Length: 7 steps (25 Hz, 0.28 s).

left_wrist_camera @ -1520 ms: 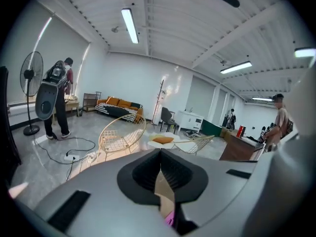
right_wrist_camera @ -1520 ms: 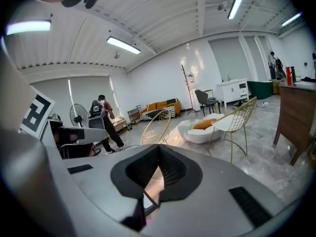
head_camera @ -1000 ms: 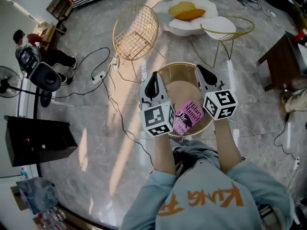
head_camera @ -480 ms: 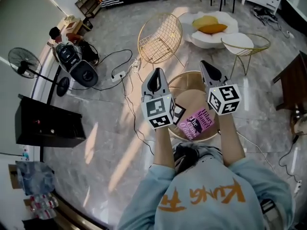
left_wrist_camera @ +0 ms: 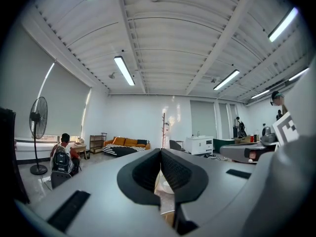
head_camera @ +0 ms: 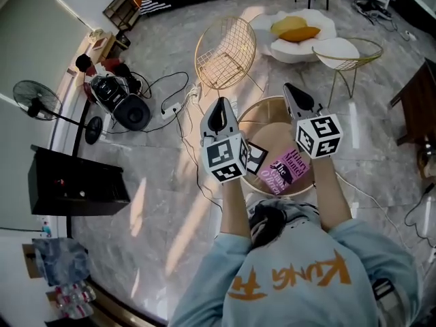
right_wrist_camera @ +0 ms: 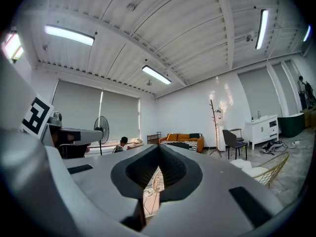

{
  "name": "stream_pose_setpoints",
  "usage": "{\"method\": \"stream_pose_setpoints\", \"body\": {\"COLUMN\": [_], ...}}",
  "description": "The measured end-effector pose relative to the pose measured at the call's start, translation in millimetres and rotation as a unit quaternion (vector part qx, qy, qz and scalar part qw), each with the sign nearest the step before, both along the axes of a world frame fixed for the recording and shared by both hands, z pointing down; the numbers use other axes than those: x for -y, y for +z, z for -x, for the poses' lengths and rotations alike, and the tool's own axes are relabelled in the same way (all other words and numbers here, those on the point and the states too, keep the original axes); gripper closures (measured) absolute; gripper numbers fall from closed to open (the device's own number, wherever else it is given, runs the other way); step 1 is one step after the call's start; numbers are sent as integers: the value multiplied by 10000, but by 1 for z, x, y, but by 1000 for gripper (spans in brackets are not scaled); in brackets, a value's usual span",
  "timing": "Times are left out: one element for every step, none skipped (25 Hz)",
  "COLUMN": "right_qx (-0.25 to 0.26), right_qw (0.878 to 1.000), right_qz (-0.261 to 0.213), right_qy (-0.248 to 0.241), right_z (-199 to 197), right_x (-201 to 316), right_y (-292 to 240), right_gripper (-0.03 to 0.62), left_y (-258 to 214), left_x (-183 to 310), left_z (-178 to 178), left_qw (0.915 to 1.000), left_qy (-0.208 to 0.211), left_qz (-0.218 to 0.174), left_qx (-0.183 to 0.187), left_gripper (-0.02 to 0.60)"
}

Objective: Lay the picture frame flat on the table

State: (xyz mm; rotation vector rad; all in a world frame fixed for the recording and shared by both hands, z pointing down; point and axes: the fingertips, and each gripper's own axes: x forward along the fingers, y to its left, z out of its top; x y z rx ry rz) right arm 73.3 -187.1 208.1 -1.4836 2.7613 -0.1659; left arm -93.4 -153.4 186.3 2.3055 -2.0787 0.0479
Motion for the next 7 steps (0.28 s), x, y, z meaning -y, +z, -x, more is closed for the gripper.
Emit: {"method": "stream_pose_setpoints", "body": {"right_qx": [-2, -5, -10, -15, -19, -23, -26], "right_qw": [10000, 10000, 10000, 10000, 10000, 10000, 10000], "right_qz": [9, 23, 37, 46, 49, 49, 46], "right_qy": [1, 6, 13, 20, 24, 26, 26], "right_z": [-1, -3, -5, -6, -7, -9, -10], "right_x": [0, 1, 0, 0, 0, -1, -1], "right_y": [2, 4, 7, 8, 10, 10, 11], "right_gripper": [597, 597, 597, 597, 597, 597, 597], "left_y": [2, 4, 6, 7, 7, 7, 7], "left_x": [0, 1, 0, 0, -1, -1, -2], "left_z": [-2, -4, -6, -8, -10, -12, -13], "left_qw": [10000, 10000, 10000, 10000, 10000, 10000, 10000], "left_qy": [4, 12, 26, 44, 64, 81, 96], "left_qz": [5, 13, 18, 19, 13, 4, -7], "left_qx": [-8, -11, -9, -8, -10, -13, -16], "left_gripper": [561, 561, 561, 561, 561, 561, 561]}}
